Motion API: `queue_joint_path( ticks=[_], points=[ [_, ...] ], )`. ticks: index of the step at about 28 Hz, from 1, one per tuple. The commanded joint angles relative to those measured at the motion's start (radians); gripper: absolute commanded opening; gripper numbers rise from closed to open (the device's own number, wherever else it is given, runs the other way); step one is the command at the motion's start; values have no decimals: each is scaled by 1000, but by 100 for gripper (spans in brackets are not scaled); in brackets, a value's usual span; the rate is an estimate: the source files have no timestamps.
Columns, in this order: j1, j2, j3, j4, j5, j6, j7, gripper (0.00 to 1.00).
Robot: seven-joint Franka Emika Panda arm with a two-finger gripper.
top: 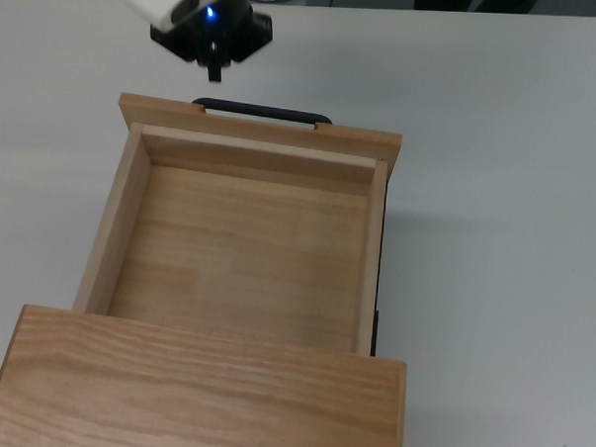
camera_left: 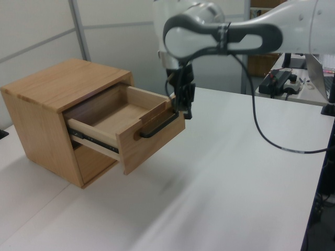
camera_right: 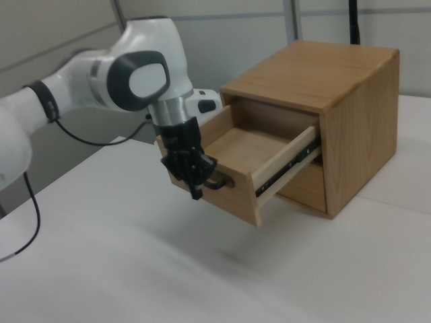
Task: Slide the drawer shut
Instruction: 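Move the gripper down toward the open drawer's black handle, then push the drawer front with the gripper into the wooden cabinet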
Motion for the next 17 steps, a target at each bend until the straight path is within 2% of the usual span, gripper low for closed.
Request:
queue_joint_path(
  ticks=[1, 11, 17],
  points=[
    [10, 44, 8, -6, -48, 106, 107, 0],
    [13, 78, 9, -3, -51, 267, 193, 0],
    [13, 104, 11, -1, -82, 384, 245, 0]
  ],
)
